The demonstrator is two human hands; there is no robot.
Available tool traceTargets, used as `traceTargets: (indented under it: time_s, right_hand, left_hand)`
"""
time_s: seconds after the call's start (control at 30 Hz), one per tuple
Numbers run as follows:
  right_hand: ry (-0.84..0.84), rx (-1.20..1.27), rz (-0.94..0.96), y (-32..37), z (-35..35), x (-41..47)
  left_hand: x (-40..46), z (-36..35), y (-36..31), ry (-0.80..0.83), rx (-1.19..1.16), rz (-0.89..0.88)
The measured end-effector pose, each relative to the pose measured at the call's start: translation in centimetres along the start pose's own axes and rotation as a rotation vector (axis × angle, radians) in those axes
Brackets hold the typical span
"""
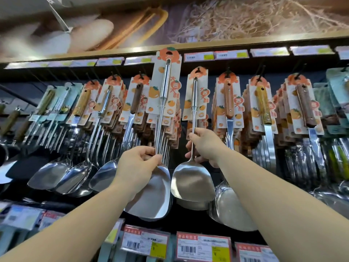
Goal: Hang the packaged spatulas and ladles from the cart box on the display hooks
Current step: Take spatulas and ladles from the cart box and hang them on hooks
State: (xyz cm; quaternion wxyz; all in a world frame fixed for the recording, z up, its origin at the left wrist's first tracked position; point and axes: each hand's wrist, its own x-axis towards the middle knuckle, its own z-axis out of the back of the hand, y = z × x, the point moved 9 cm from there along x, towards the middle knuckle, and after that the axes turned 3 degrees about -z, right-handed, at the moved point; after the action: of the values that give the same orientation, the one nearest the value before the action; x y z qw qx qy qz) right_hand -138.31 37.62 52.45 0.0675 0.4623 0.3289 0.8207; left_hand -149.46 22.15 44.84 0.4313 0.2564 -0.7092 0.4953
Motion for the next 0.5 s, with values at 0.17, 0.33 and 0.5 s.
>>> traceTargets:
  time_s: [0.17, 0.33, 0.5]
  right_hand:
    - [-0.011, 0.026, -0.031, -0.9, 0.0, 0.3]
    - [-0.009, 0.031, -0.115, -3.1, -0.4, 0.6]
    - [-0.267, -0.283, 0.072, -2.0, 1.8, -1.0]
  left_hand:
    - [-0.2, -0.5, 0.2, 0.036, 0.020, -0.017]
    - [-0.1, -0.8, 0.9, 0.049, 0.024, -0.016]
    - [0.0, -1.9, 1.6, 0.066, -0.030, 0.019]
